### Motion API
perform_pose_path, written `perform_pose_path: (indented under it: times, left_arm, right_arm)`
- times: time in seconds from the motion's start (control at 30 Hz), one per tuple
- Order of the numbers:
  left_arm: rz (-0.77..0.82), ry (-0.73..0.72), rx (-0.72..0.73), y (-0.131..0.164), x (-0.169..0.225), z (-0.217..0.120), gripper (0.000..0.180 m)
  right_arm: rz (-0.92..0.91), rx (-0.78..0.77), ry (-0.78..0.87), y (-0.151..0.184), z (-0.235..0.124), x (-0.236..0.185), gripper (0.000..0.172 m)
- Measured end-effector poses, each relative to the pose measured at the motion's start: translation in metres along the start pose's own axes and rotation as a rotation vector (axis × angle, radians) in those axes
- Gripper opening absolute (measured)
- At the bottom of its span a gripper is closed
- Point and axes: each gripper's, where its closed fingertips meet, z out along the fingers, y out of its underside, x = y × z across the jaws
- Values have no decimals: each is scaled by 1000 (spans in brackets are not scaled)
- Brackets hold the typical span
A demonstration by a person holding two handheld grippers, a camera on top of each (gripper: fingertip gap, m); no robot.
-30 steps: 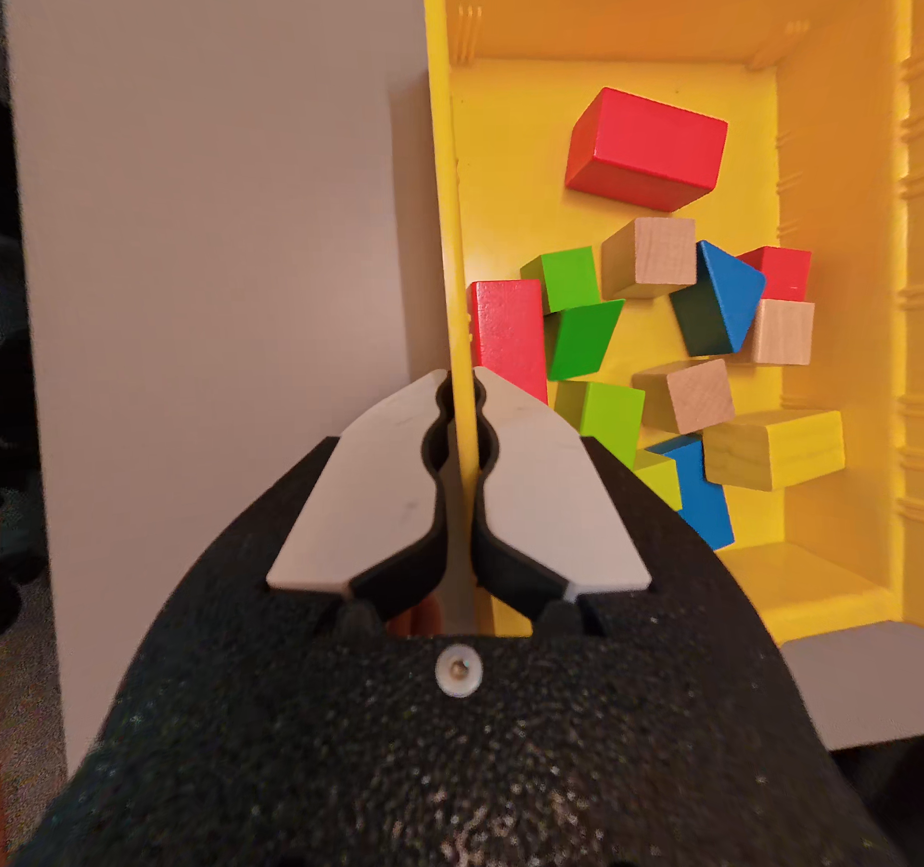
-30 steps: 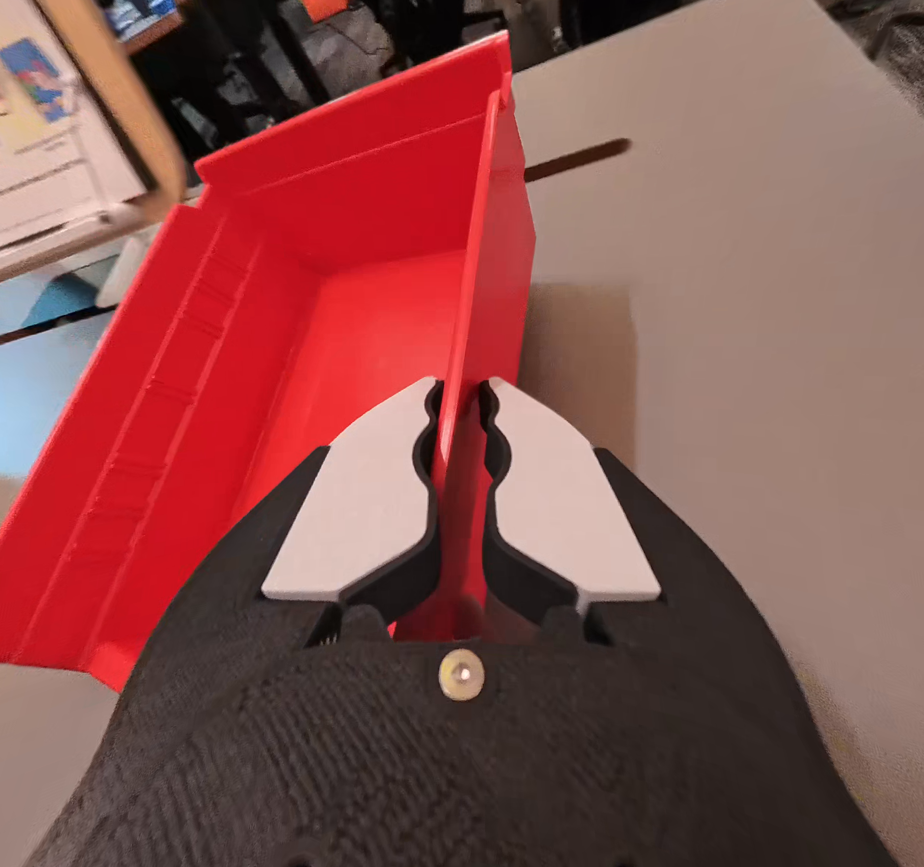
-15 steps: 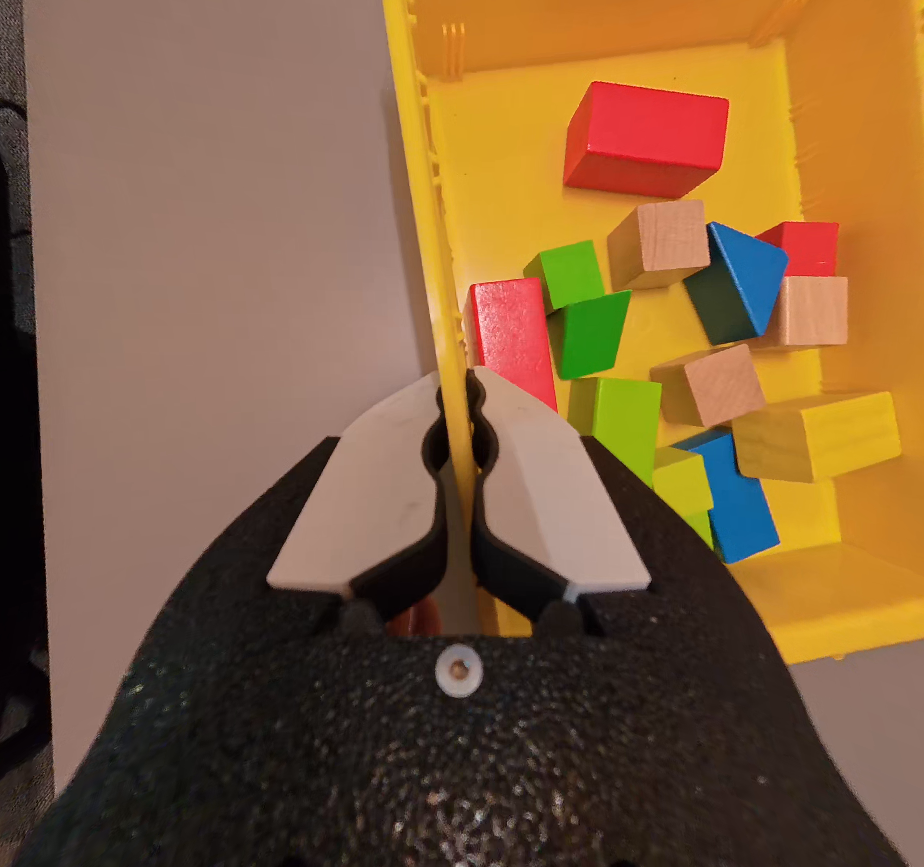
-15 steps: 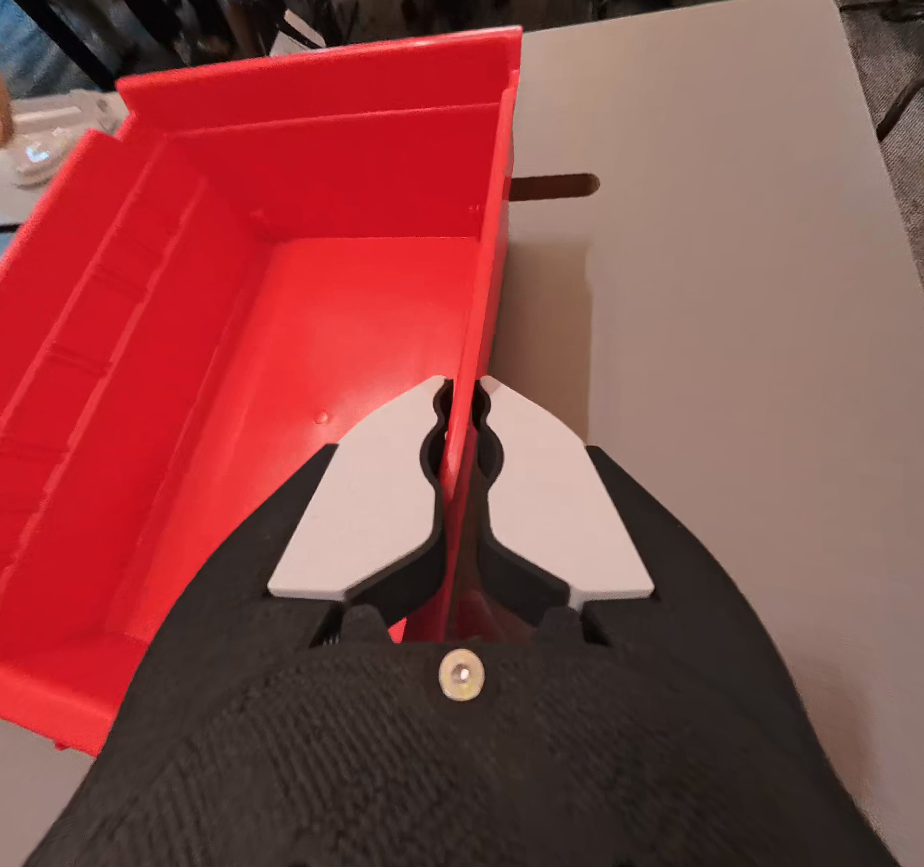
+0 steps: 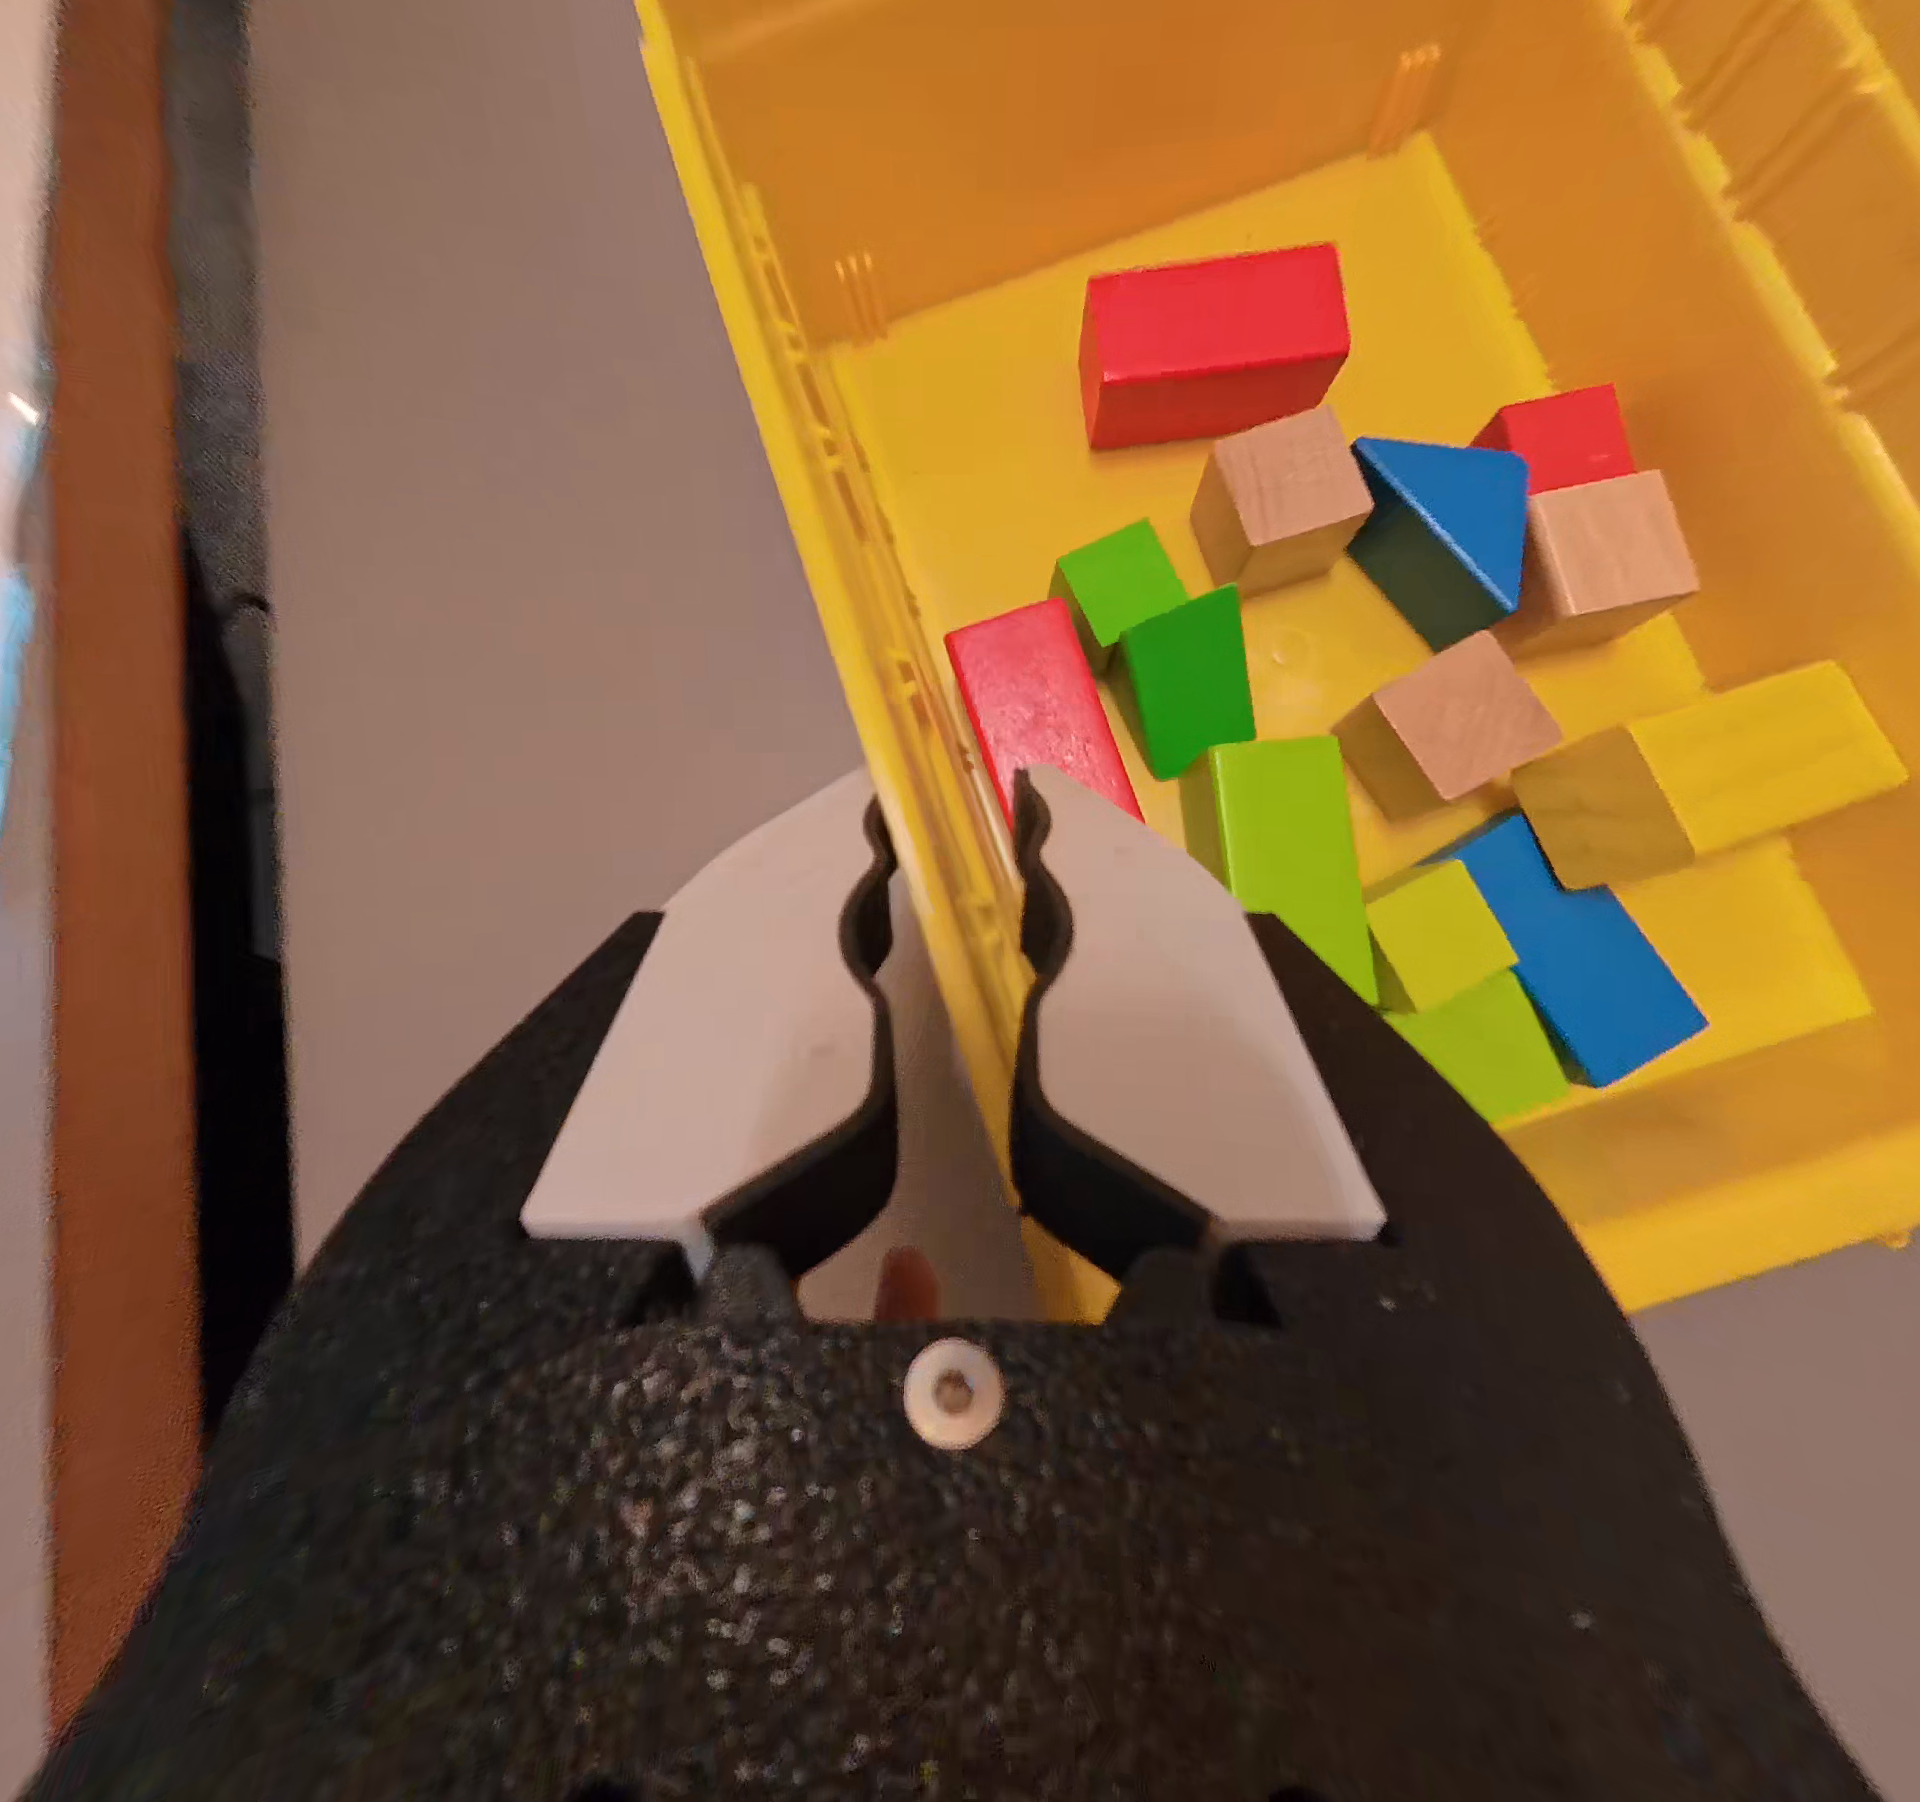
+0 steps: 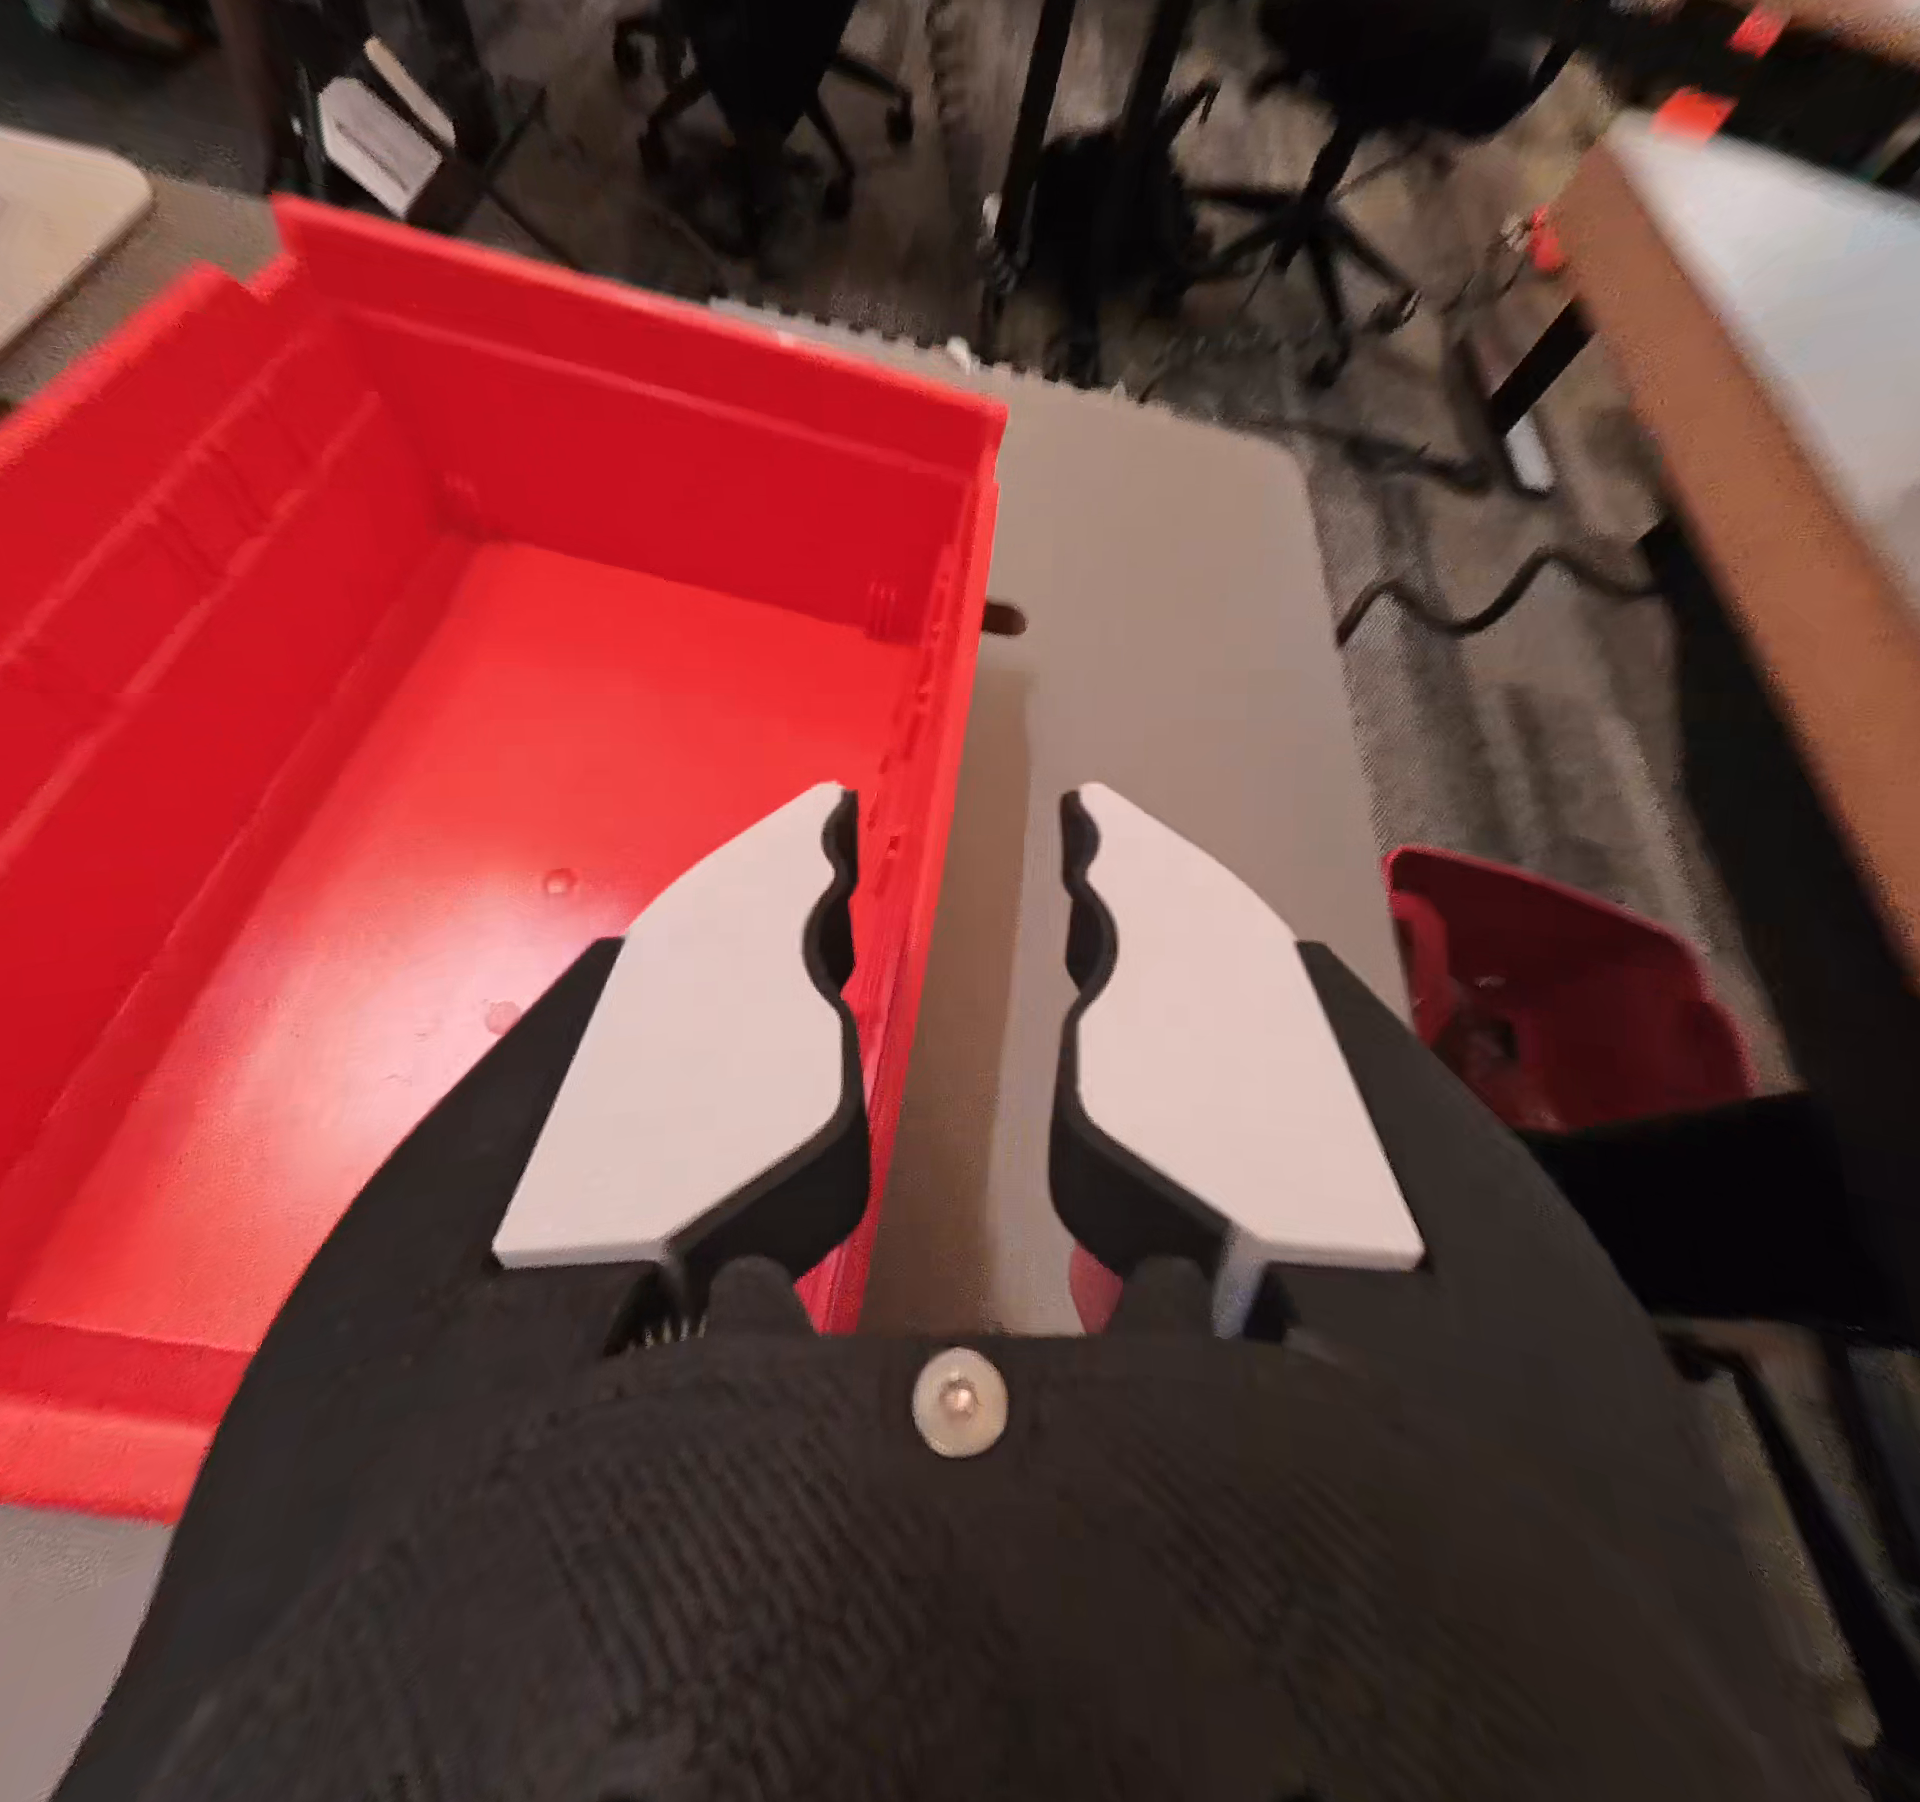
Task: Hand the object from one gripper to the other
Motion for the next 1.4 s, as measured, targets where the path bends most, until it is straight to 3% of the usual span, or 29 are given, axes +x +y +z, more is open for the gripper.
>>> perform_pose_path:
  times: [0.1, 0.2, 0.27, 0.33, 0.47, 0.67, 0.8, 0.9, 1.07, 1.23, 1.4]
  left_arm:
    - [87, -59, 86, -14, -5, -23, 23]
    - [186, -103, 168, -31, -1, -52, 26]
    - [269, -13, 225, -42, 23, -66, 33]
    - [371, 196, 250, -44, 67, -75, 63]
    - [571, 347, 211, -39, 115, -75, 66]
    - [825, 468, -7, -20, 152, -49, 66]
    - [962, 502, -251, 3, 159, -29, 67]
    - [1071, 437, -352, 8, 156, -7, 66]
    - [1163, 402, -453, 15, 158, 18, 53]
    - [1198, 372, -542, 24, 154, 34, 51]
    - [1156, 452, -476, 26, 168, 40, 42]
  right_arm:
    - [-15, 133, 9, -32, -44, -15, 55]
    - [20, 233, -146, -49, -86, -65, 64]
    - [60, 271, -298, -51, -110, -109, 70]
    - [104, 302, -454, -47, -131, -154, 75]
    - [188, 338, -736, -36, -164, -239, 88]
    - [72, 277, -825, -18, -172, -308, 100]
    - [-21, 250, -834, -14, -178, -325, 103]
    - [-52, 254, -828, -13, -181, -323, 103]
    - [-28, 249, -796, -11, -176, -308, 102]
    - [-34, 248, -810, -9, -177, -304, 102]
    - [-46, 238, -825, -5, -174, -307, 102]
